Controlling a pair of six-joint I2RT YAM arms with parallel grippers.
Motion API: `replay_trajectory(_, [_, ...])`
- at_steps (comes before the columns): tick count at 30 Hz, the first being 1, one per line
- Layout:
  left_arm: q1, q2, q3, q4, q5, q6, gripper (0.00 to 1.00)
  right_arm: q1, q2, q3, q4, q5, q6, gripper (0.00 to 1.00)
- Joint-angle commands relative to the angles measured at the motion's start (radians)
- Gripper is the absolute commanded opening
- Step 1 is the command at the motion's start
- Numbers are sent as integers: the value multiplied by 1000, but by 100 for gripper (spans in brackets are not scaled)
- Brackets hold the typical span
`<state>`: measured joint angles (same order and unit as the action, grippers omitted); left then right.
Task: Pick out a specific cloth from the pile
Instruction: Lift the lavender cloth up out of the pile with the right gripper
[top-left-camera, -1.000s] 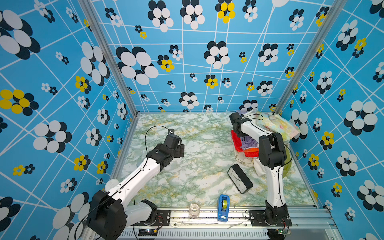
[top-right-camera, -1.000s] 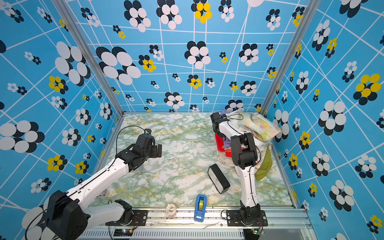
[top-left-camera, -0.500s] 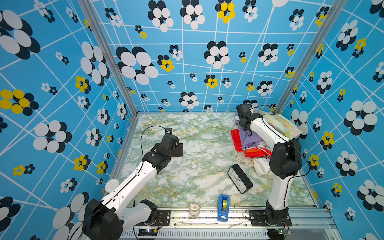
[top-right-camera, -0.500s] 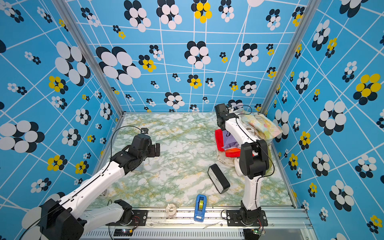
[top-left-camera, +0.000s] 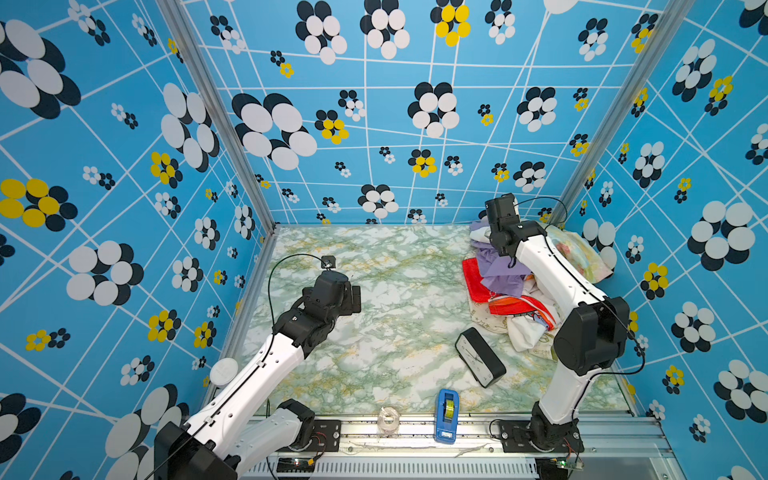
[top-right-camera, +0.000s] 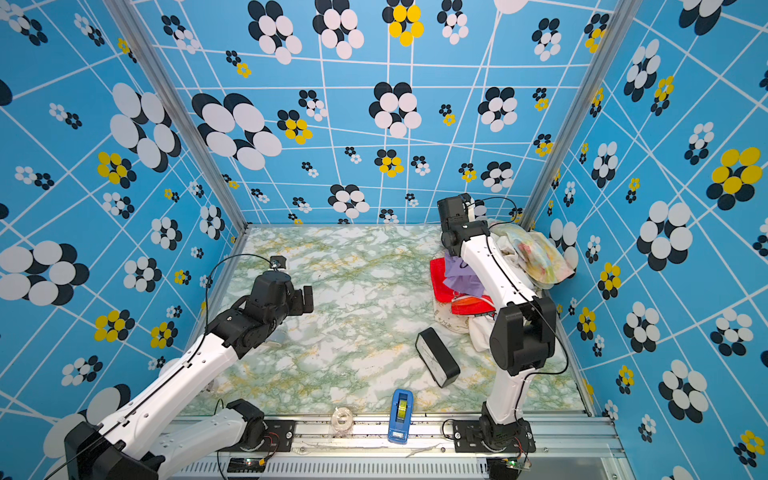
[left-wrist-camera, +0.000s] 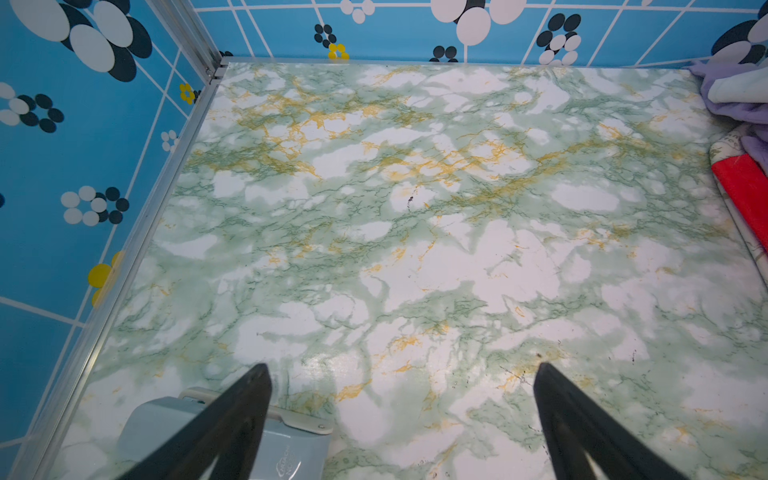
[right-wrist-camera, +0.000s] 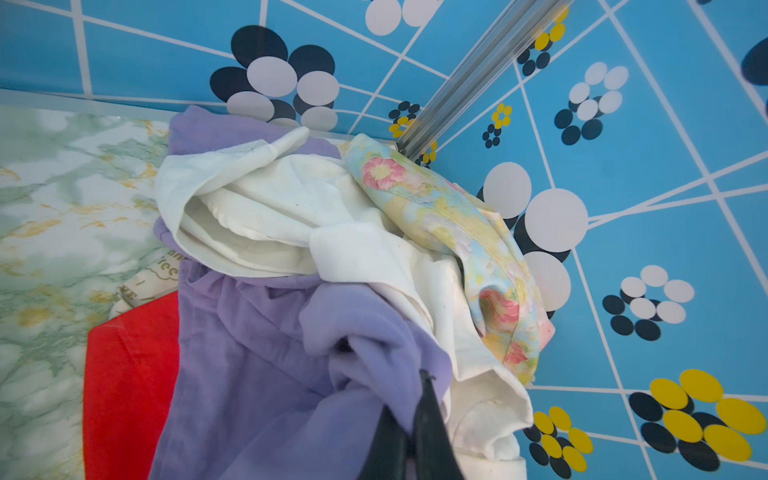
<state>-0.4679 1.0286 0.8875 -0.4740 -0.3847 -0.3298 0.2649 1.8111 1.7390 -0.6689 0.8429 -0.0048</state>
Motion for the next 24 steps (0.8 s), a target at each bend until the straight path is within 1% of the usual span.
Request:
replay_trajectory(1, [-8, -32, -10, -33, -28, -9, 100, -3, -78, 45, 33, 16, -25, 0])
replay_trajectory(9, [-8, -50, -21, -27, -16, -22, 100, -1, -161, 49, 33, -83, -7, 0])
replay_trajectory(20, [-8, -70, -29, -29, -13, -28, 100, -1, -271, 37, 61, -173, 34, 0])
replay_trajectory(21, [-8, -71, -30, -30, -14, -30, 100, -1, -280, 37, 65, -208, 39, 0])
replay_trajectory(24, [-8, -78, -33, -29, -14, -31, 100, -1, -309, 33, 81, -243, 54, 0])
